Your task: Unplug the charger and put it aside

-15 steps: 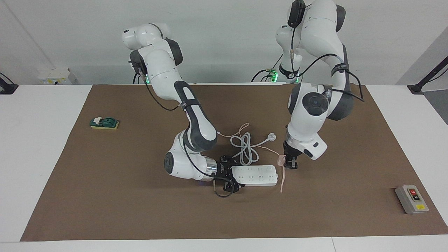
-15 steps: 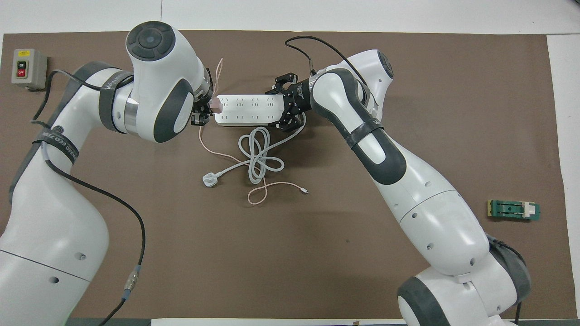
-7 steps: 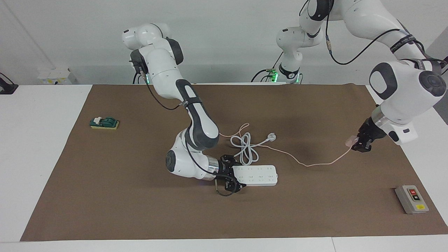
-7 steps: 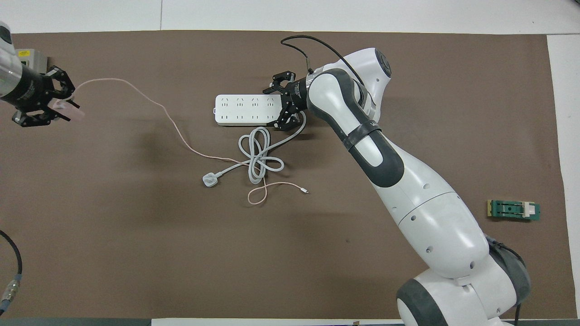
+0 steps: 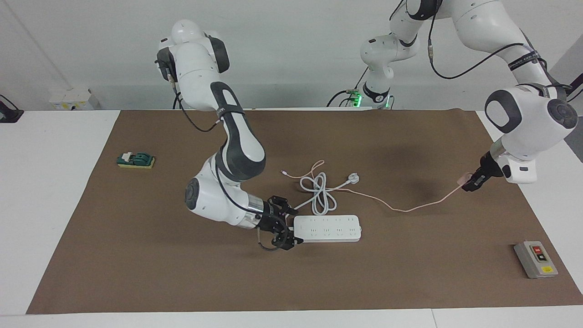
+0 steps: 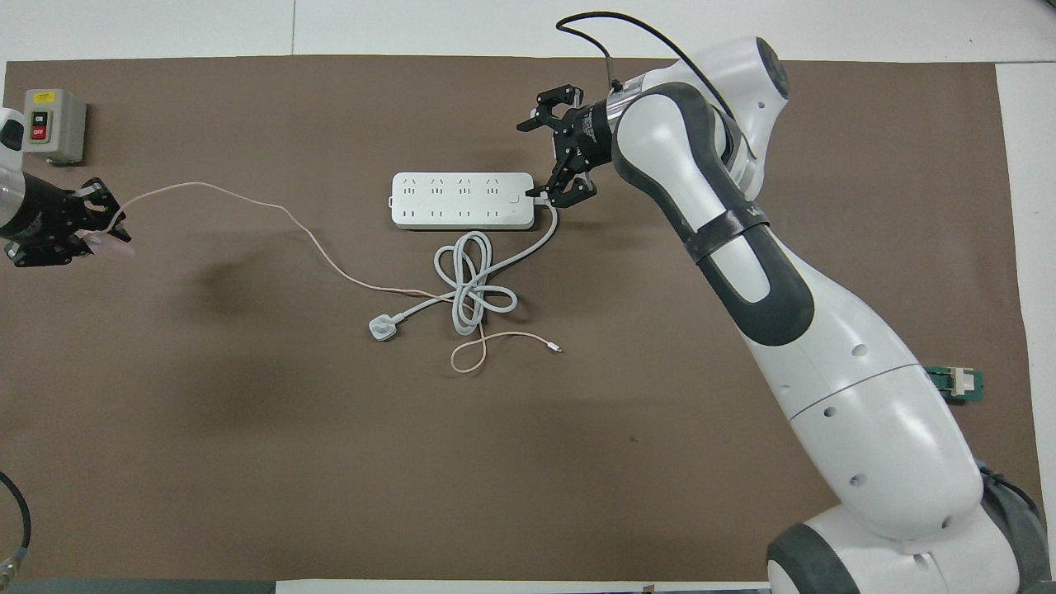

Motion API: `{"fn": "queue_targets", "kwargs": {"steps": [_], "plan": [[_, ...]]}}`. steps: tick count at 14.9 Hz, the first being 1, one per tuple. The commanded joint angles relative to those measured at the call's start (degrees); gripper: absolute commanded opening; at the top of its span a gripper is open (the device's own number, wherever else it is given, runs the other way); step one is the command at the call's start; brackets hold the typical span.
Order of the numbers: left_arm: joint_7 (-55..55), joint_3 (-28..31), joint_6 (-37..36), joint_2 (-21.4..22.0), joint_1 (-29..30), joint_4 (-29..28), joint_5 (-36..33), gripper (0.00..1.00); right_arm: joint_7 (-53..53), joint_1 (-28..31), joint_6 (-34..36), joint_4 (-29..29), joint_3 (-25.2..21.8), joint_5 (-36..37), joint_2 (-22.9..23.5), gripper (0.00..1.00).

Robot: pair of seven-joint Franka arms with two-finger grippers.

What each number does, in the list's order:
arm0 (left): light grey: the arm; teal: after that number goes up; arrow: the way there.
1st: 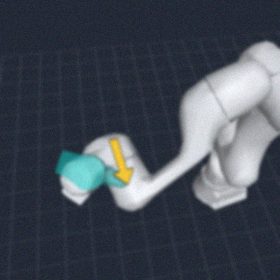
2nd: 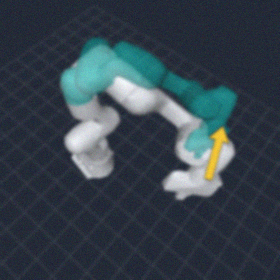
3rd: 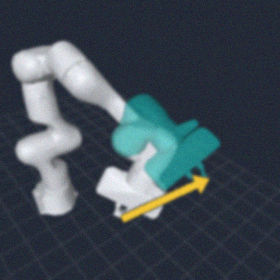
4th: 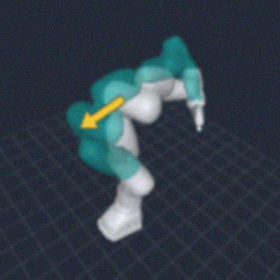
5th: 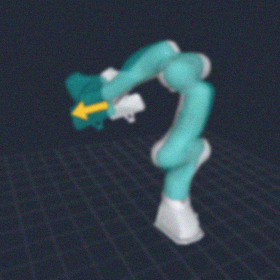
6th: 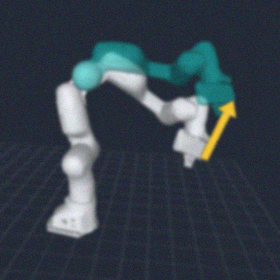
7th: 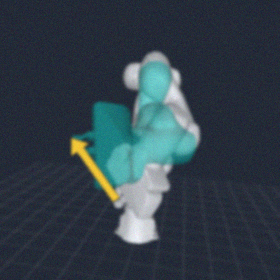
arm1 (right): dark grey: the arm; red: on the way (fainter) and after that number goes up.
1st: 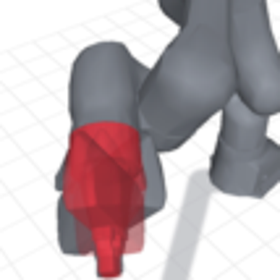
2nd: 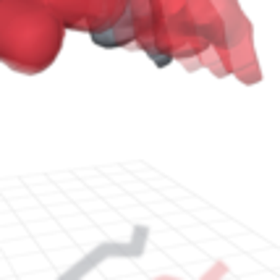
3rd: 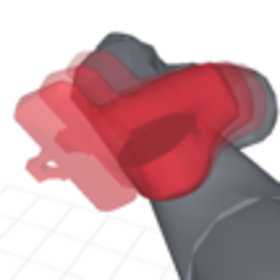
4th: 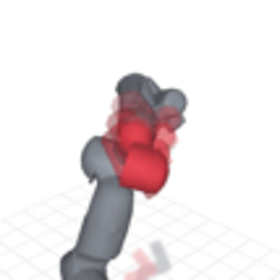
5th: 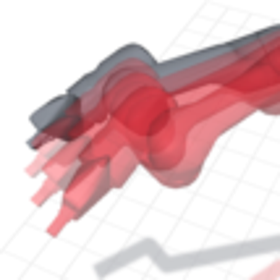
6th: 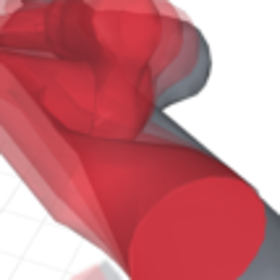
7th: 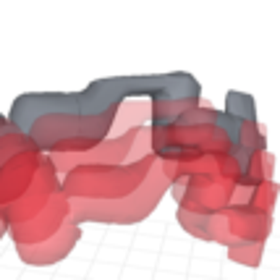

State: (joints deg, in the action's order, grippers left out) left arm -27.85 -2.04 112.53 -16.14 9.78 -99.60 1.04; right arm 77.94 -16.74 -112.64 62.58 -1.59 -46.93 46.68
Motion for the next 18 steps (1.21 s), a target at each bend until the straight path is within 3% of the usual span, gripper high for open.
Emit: {"fn": "queue_targets", "kwargs": {"steps": [1,2,5,8,11,15,18], "plan": [[1.05,0.19,1.64,2.96,-0.38,-2.97,0.28,1.00,-3.48,1.87,6.79,6.24,-1.48,8.66,-9.49,1.00],[1.13,0.19,1.64,2.96,-0.47,-2.62,0.28,1.00,-7.06,2.84,9.08,6.24,-1.48,11.92,-11.33,1.00],[1.40,-0.51,-1.42,3.13,-1.26,3.16,-0.25,1.00,-37.31,7.76,19.89,6.41,-1.48,26.58,-18.10,1.00],[4.71,-0.60,-6.87,3.13,-2.57,8.70,-0.60,1.00,-60.98,11.63,24.04,6.76,-1.48,35.22,-22.15,1.00],[12.27,-0.60,-12.50,5.06,-3.37,10.47,-0.60,1.00,-78.59,14.10,24.58,8.17,-1.48,40.41,-26.10,1.00],[18.97,-0.86,-19.53,13.66,-3.80,7.68,0.01,1.00,-88.22,15.07,24.58,10.18,-1.48,46.74,-31.46,1.00],[21.52,-0.86,-23.15,15.61,-6.62,6.79,-0.16,1.00,-87.96,15.33,24.31,16.50,-1.57,47.46,-38.48,1.00]]}}
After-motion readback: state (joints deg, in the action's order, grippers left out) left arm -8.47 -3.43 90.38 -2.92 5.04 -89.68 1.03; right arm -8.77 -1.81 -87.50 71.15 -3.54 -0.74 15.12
